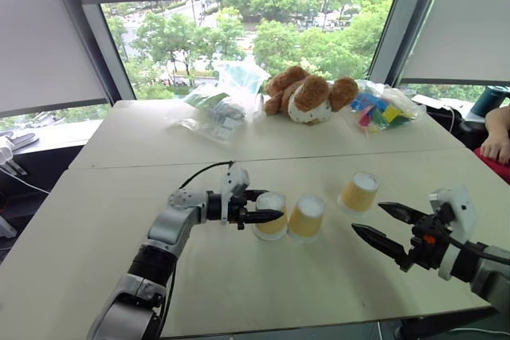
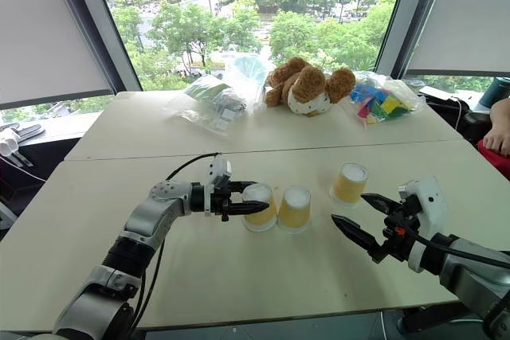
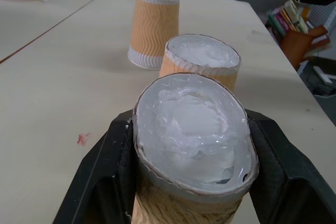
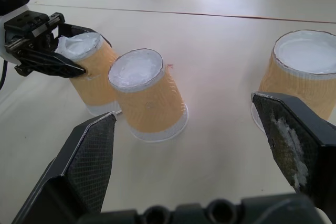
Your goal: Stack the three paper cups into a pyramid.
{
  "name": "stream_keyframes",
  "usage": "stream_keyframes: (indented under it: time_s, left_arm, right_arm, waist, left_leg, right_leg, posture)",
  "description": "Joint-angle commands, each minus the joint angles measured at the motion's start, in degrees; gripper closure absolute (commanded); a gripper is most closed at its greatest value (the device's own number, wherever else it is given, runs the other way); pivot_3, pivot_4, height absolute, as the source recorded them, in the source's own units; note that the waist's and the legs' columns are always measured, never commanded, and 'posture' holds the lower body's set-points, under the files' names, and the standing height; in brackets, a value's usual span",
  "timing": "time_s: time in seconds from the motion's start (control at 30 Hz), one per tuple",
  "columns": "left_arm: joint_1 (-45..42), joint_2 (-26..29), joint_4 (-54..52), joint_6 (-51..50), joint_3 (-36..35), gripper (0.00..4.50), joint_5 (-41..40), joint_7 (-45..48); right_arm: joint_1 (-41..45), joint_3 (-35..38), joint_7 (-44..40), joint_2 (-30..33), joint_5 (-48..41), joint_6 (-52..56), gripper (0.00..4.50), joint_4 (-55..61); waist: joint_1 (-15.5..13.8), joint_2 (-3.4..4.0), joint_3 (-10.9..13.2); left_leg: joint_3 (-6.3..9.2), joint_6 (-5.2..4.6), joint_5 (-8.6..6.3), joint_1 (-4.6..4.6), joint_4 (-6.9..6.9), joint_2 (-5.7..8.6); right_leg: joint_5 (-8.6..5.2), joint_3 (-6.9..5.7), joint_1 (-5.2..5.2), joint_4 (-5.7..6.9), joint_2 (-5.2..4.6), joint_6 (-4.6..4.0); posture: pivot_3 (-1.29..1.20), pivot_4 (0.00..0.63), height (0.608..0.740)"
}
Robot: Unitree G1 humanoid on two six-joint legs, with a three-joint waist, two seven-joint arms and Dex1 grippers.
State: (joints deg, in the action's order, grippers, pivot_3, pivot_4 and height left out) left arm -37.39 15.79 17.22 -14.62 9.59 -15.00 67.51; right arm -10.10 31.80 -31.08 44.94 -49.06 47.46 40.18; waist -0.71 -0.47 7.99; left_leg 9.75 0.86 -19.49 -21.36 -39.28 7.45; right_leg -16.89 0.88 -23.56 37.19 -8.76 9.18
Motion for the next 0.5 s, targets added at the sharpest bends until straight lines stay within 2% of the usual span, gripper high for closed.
stream_keyframes:
  time_s: [0.03,0.07,0.3,0.37,0.5]
  left_arm:
    - [0.43,0.38,-1.05,1.72,0.14,0.57,-0.28,0.26]
    - [0.47,0.40,-1.12,1.69,0.19,0.05,-0.40,0.20]
    - [-0.19,3.08,-3.37,-0.18,-2.47,0.02,-1.59,-1.20]
    - [-0.90,5.44,-5.19,-2.41,-4.43,0.02,-2.99,-1.68]
    - [-0.75,14.83,-14.11,-14.22,-9.34,0.02,-9.42,0.34]
  right_arm:
    - [0.17,1.07,0.09,0.31,-0.07,-1.29,0.00,1.17]
    - [0.24,0.91,0.12,0.25,0.00,-1.35,0.00,1.11]
    - [1.16,1.23,0.40,-0.56,1.01,-2.67,0.00,-1.03]
    - [1.34,2.19,0.65,-0.93,1.39,-3.60,0.00,-2.11]
    - [3.54,3.51,1.80,-1.90,3.80,-6.76,0.00,-6.86]
  waist:
    - [0.03,0.00,0.00]
    - [0.04,0.00,0.00]
    - [0.13,0.00,0.00]
    - [0.17,0.00,0.00]
    - [0.51,0.00,0.00]
  left_leg:
    - [0.00,0.00,0.00,0.00,0.00,0.00]
    - [0.00,0.00,0.00,0.00,0.00,0.00]
    - [0.00,0.00,0.00,0.00,0.00,-0.01]
    - [0.00,0.00,0.00,0.01,0.01,-0.02]
    - [0.01,0.00,0.00,0.00,0.03,-0.04]
  right_leg:
    - [0.00,0.00,0.00,0.00,0.00,0.00]
    - [0.00,0.00,0.00,0.00,0.00,0.00]
    - [0.00,0.00,0.00,0.00,0.01,0.00]
    - [0.00,0.00,-0.01,0.00,0.01,0.00]
    - [0.00,0.01,-0.05,0.01,0.02,0.00]
  posture:
    - [0.00,0.150,0.740]
    - [0.00,0.150,0.740]
    - [0.00,0.150,0.740]
    - [0.00,0.150,0.740]
    - [0.00,0.150,0.740]
